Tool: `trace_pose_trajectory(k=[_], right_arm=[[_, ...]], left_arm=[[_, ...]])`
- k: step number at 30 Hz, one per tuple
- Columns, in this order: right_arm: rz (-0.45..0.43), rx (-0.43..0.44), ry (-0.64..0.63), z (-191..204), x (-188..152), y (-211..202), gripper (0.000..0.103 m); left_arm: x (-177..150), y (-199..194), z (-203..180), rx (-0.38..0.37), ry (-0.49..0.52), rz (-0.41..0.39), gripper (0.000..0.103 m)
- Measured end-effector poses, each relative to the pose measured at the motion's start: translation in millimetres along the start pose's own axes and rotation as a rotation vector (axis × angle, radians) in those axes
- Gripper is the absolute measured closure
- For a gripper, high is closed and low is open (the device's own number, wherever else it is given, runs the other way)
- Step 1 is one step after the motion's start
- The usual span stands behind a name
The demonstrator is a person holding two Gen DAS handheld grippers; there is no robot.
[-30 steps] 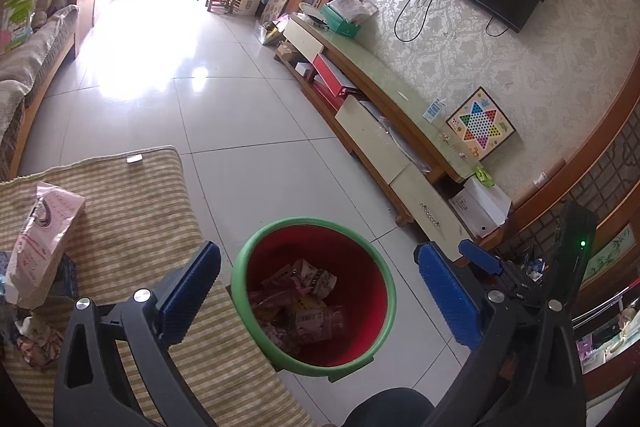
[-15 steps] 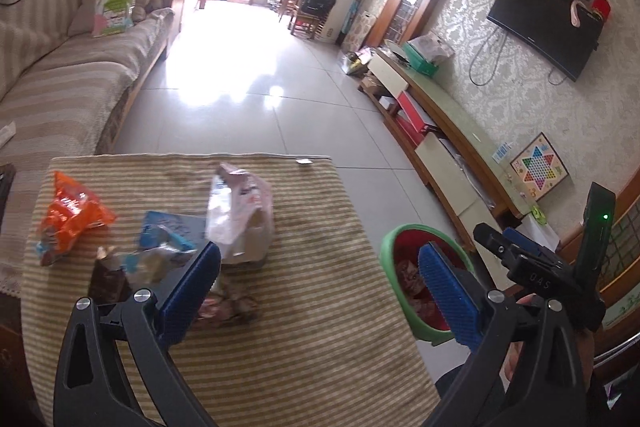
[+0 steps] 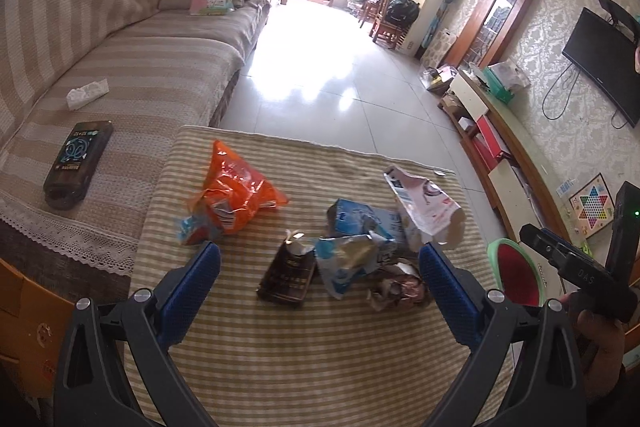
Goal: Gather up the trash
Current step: 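Move both tools back over the table, then grasp the orange snack bag with the left tool while the right tool grasps the pink paper bag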
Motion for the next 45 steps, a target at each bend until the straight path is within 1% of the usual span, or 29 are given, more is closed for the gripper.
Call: trace_pose_trajectory(k=[4,6,11,15,19,23,27,30,33,35,37,39,40,42,43,45], right_arm=[[0.032,0.006,-0.011,14.3,0.6,14.7,0.005],[0.049,0.006,-0.019,20.9,0.1,23.5,0.005],[0.088,0.016,-0.029,33.1,-3.8,43.9,0.005],[0.103,0.019,-0.022,37.9,-0.6,59.0,0.005],[0.142,0.007,-0.005,39.6,1.5,79.8,0.005],[0.202,0.008,0.039,38.0,-0.8,103.1,0.005],[0.232,0.011,0.083,35.8,0.2,118.5,0.005],[0.26,0.036,0.119,34.8,-1.7,125.7,0.005],[0.273,0.052,0.129,37.0,-2.5,131.8,0.008],[0.286,0.061,0.132,38.8,-3.0,136.8,0.014],[0.3,0.069,0.132,41.8,-2.9,141.8,0.016],[0.292,0.07,0.124,44.3,-1.7,142.0,0.02],[0.287,0.071,0.118,45.5,-0.9,141.6,0.024],[0.29,0.083,0.124,45.8,-0.5,141.2,0.029],[0.29,0.085,0.123,45.8,0.0,141.0,0.032],[0.285,0.082,0.118,45.6,1.1,139.4,0.037]], left_arm=[[2.6,12.5,24.9,0.043,-0.001,0.019,0.008],[3.9,22.2,33.8,0.061,0.003,0.041,0.008],[7.5,42.6,46.0,0.076,0.011,0.067,0.008],[13.5,60.7,63.4,0.137,0.039,0.093,0.008],[19.0,75.5,80.4,0.162,0.026,0.115,0.008],[24.0,90.6,87.4,0.169,0.034,0.139,0.008],[27.5,101.6,94.5,0.17,0.022,0.157,0.008],[27.4,108.7,101.1,0.176,0.014,0.17,0.008],[25.1,113.9,107.3,0.182,0.01,0.179,0.008],[23.7,117.0,111.6,0.189,0.002,0.185,0.009],[22.3,120.9,116.2,0.192,-0.003,0.19,0.009],[21.3,124.3,120.4,0.202,-0.003,0.196,0.009],[20.3,125.5,122.2,0.204,-0.003,0.2,0.011],[17.6,128.1,125.7,0.205,-0.011,0.213,0.025],[16.4,128.4,127.1,0.207,-0.012,0.216,0.028],[13.5,129.0,129.3,0.218,-0.012,0.228,0.045]])
Point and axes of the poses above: each gripper's, at about its wrist camera, not at the fingertips, and y roughly the way its jaws point, z to its left, x to its top, the point moved 7 cm from there along y, roughly the way its jaws point, and after that the axes turned 15 degrees about -x, right-handed, at the moved point
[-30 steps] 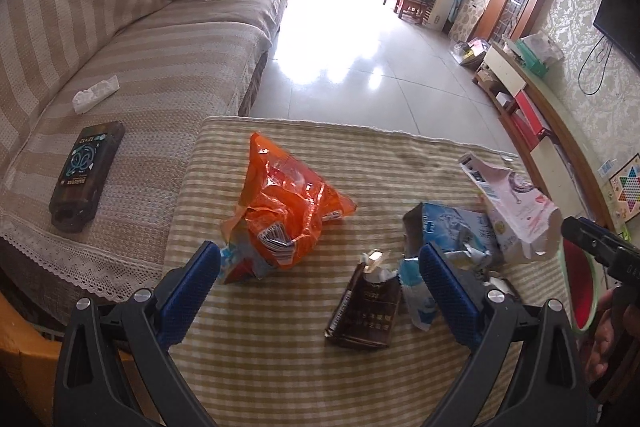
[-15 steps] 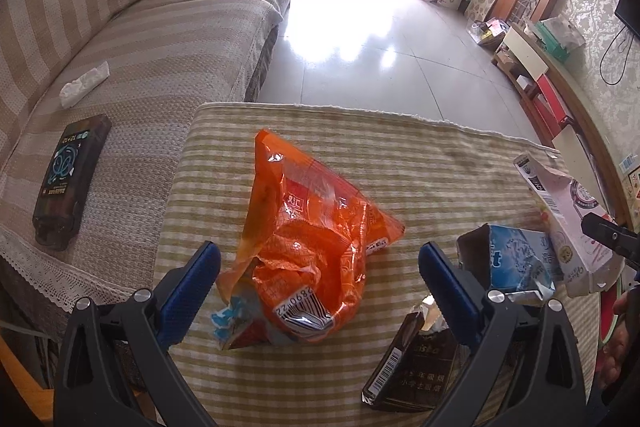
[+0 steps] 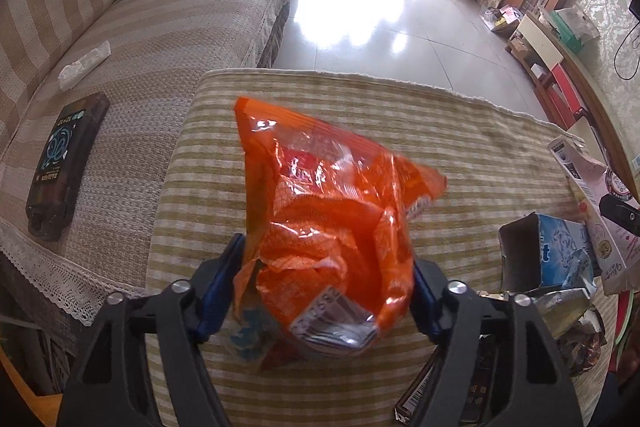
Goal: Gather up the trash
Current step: 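Grasp the orange snack bag with the left tool while the right tool grasps the pink paper bag, then carry the orange bag and pink paper bag over the red bin and release both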
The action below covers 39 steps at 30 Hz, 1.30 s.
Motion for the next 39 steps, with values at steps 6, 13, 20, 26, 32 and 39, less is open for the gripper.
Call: trace_pose_trajectory(k=[6,13,20,26,32,39], right_arm=[[-0.01,0.016,-0.002,0.6,2.3,-4.6,0.057],[-0.044,0.028,-0.003,-2.2,4.5,-22.0,0.059],[-0.099,0.048,-0.014,-2.8,9.5,-57.3,0.059],[-0.149,0.047,-0.038,-2.3,7.1,-87.7,0.059],[-0.194,0.058,-0.041,-12.3,-2.6,-120.8,0.059],[-0.255,0.052,-0.035,-34.3,-13.0,-158.9,0.059]], left_arm=[[-2.6,-5.9,-3.8,0.016,0.03,-0.011,0.053],[5.5,-28.0,-16.6,0.006,0.048,-0.073,0.054],[16.7,-58.4,-41.9,-0.02,0.081,-0.129,0.054],[15.6,-87.3,-70.3,-0.062,0.098,-0.174,0.054],[5.5,-116.9,-103.1,-0.086,0.128,-0.215,0.054],[-10.9,-144.3,-143.0,-0.113,0.166,-0.24,0.054]])
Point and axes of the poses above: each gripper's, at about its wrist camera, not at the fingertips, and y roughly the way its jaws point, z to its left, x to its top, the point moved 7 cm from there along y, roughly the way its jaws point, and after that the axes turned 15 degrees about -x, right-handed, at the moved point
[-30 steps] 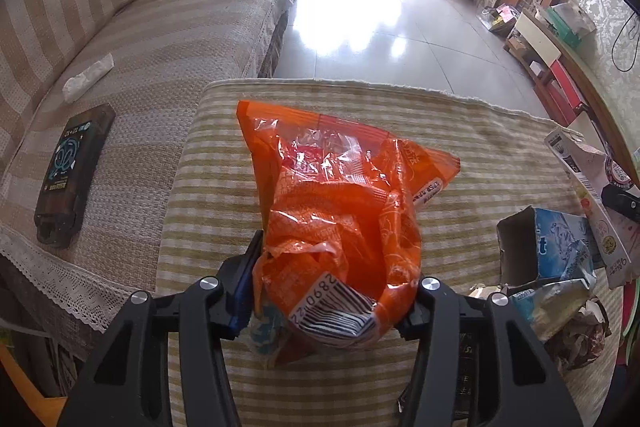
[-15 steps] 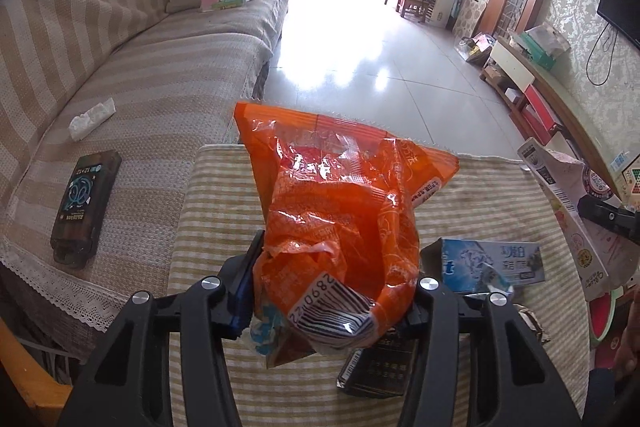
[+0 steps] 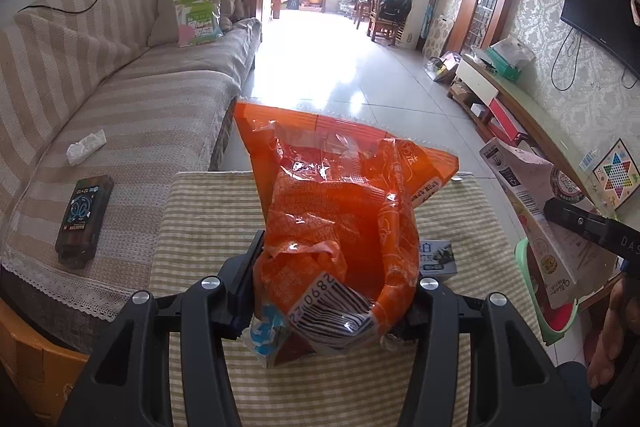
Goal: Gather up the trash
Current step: 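Carry the orange bag and pink paper bag over the red bin and release both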
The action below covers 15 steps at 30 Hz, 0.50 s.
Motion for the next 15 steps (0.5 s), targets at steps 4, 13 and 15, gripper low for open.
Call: trace_pose_trajectory(k=[4,13,15], right_arm=[[-0.028,-0.008,0.01,-15.9,-1.1,-20.0,0.059],[-0.071,-0.033,0.061,-66.0,-3.0,-49.4,0.059],[-0.081,-0.043,0.078,-80.3,-2.8,-54.6,0.059]], left_arm=[[0.5,-9.4,-28.0,-0.02,0.031,-0.008,0.054],[3.4,-17.2,-93.3,-0.075,0.099,-0.02,0.054],[5.0,-13.7,-108.2,-0.085,0.117,-0.019,0.054]])
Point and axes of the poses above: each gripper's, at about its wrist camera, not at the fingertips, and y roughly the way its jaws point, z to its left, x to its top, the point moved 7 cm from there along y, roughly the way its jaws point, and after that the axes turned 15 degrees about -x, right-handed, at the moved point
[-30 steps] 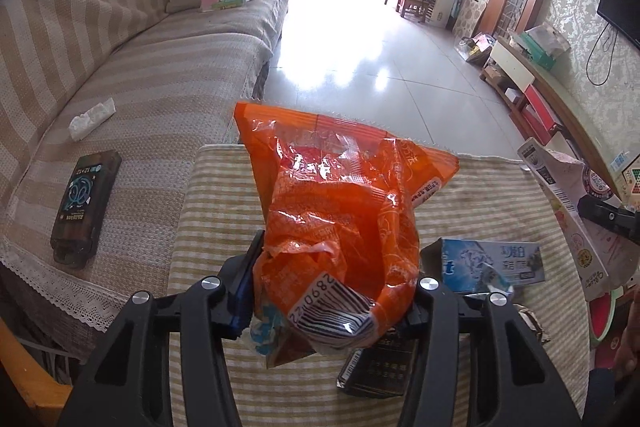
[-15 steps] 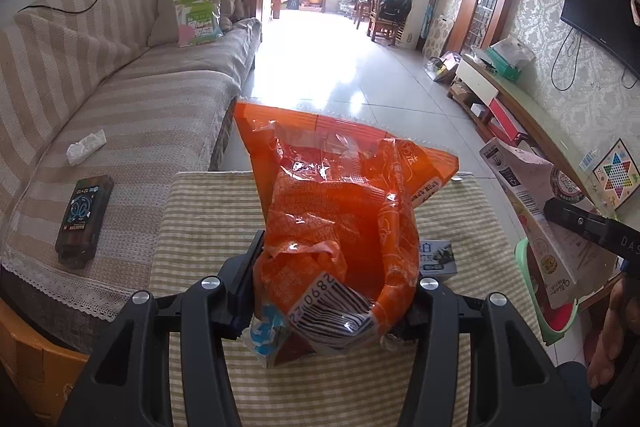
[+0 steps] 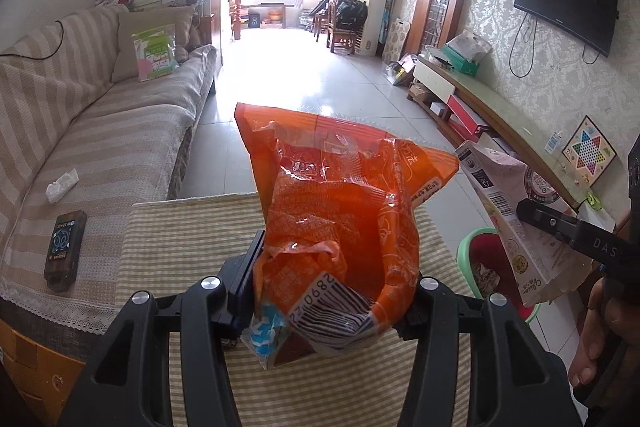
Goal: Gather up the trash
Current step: 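Carry the orange bag and pink paper bag over the red bin and release both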
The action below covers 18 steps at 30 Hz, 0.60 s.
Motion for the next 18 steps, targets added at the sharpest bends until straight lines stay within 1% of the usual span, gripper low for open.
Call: trace_pose_trajectory(k=[10,18], right_arm=[[-0.024,-0.078,0.095,-82.4,6.0,-6.1,0.059],[-0.034,-0.157,0.163,-153.2,5.0,-7.4,0.059]], left_arm=[[9.0,44.9,-79.9,-0.099,0.065,0.036,0.054],[6.3,94.0,-145.1,-0.194,0.107,0.087,0.054]])
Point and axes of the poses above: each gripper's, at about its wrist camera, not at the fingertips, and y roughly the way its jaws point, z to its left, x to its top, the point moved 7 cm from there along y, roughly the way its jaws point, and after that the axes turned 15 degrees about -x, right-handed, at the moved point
